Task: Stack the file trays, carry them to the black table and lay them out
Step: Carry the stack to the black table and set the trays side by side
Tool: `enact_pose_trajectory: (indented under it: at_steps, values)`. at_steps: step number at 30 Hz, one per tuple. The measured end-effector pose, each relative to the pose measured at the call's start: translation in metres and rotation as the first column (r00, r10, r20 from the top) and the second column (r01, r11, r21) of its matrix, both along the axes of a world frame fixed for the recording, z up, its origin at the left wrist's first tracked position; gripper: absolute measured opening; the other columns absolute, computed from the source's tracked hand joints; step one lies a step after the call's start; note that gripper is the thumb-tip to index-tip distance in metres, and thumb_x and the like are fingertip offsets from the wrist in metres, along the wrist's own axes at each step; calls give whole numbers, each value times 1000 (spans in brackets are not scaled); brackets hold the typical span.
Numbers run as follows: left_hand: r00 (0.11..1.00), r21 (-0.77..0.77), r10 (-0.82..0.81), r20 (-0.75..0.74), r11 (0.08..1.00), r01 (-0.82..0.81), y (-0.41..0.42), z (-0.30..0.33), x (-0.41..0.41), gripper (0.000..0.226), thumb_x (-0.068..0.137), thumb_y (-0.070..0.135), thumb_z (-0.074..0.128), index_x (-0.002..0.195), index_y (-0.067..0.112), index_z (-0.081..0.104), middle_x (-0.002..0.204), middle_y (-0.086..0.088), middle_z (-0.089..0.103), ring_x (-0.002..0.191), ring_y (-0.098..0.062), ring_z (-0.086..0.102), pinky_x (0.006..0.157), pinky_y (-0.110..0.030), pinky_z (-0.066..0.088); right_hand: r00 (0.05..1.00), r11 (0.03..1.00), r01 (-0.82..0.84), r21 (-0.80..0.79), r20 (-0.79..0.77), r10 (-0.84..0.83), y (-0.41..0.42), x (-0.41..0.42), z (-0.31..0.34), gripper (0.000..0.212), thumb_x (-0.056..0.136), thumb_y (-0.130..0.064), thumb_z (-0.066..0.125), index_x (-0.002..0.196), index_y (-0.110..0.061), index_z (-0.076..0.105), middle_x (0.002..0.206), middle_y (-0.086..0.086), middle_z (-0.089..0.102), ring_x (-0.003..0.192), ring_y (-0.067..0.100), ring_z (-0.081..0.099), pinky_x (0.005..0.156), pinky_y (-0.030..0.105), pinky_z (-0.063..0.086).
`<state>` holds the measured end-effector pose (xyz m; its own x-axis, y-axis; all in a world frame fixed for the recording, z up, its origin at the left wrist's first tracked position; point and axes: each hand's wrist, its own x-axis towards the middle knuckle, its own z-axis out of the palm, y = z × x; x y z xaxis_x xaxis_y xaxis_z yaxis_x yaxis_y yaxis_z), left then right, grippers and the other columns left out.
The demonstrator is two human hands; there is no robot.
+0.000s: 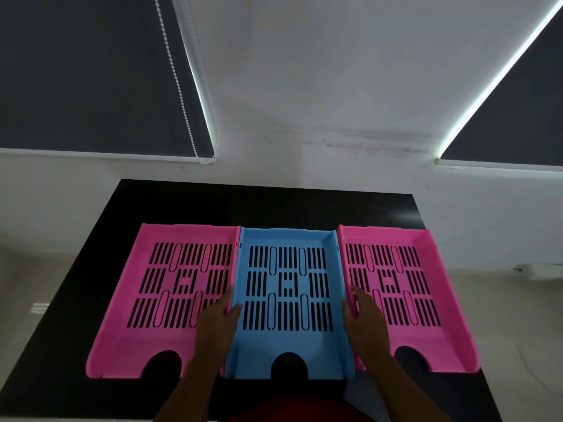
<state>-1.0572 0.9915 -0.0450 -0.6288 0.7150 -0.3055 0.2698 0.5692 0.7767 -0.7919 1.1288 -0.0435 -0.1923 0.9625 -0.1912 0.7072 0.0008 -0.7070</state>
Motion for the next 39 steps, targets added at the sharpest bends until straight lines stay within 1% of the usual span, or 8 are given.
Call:
enact_pose_trajectory:
  at_steps: [4, 8, 10, 13, 15, 20, 32, 39]
  values:
    - [999, 14, 31, -10, 999, -31, 1, 2, 4, 56, 98, 15, 65, 150, 16, 45, 51, 4, 43, 29, -2, 29, 32, -10, 33, 1000, 999, -21, 28, 24, 20, 0, 1, -11, 8, 103, -24, 53, 101, -20, 60, 82, -3, 64, 69, 10, 65, 66, 30, 59]
    - [999, 16, 41, -10, 999, -40, 1, -1, 3, 56, 97, 16, 65, 150, 16, 47, 52, 2, 45, 32, -1, 29, 34, -10, 34, 998, 1000, -9, 25, 59, 8, 1, 3, -18, 11, 103, -25, 53, 92, -22, 54, 78, 1, 63, 64, 13, 64, 58, 23, 53]
    - [999, 28, 39, -19, 999, -39, 0, -2, 3, 57, 97, 17, 66, 151, 16, 47, 52, 1, 45, 33, -1, 29, 35, -10, 35, 998, 999, -29, 24, 57, 28, 1, 2, -17, 4, 102, -26, 53, 102, -23, 55, 85, -2, 65, 70, 12, 67, 63, 26, 57]
    - [999, 33, 27, -31, 999, -26, -2, 2, 4, 61, 98, 18, 64, 153, 15, 40, 50, 3, 40, 27, -4, 30, 33, -10, 36, 990, 992, -120, 28, 84, 117, -1, 1, -20, 25, 100, -27, 56, 125, -21, 54, 107, -7, 63, 93, 10, 66, 82, 32, 60]
    - [999, 39, 3, -34, 999, -2, -3, 6, 5, 60, 99, 17, 64, 153, 12, 39, 49, 5, 37, 26, -5, 35, 32, -10, 36, 989, 995, -99, 28, 111, 95, -4, 1, -21, 18, 100, -28, 57, 114, -17, 59, 102, -5, 65, 91, 11, 65, 85, 35, 59]
    - [1000, 41, -14, -13, 999, 15, 0, 9, 4, 57, 98, 14, 64, 150, 7, 42, 48, 5, 41, 29, -2, 42, 33, -10, 37, 983, 1000, -22, 15, 180, 19, -2, 0, -24, 19, 100, -34, 56, 93, -17, 57, 77, -3, 59, 67, 10, 59, 67, 28, 57]
    - [998, 18, -63, 10, 998, 62, 11, 9, -7, 55, 96, 10, 66, 147, 2, 46, 47, 6, 43, 31, 0, 46, 34, -10, 38, 979, 1000, 3, 27, 205, -9, 3, -6, -25, 20, 101, -34, 54, 91, -17, 57, 73, -7, 54, 63, 3, 51, 62, 21, 44]
    - [996, -4, -85, -20, 996, 84, 39, 11, -21, 56, 96, 12, 67, 147, 1, 46, 51, 5, 45, 31, -3, 39, 36, -9, 41, 981, 999, 27, 24, 191, -31, 25, -18, -24, 18, 101, -34, 55, 92, -19, 59, 78, -5, 60, 70, 8, 62, 68, 26, 54]
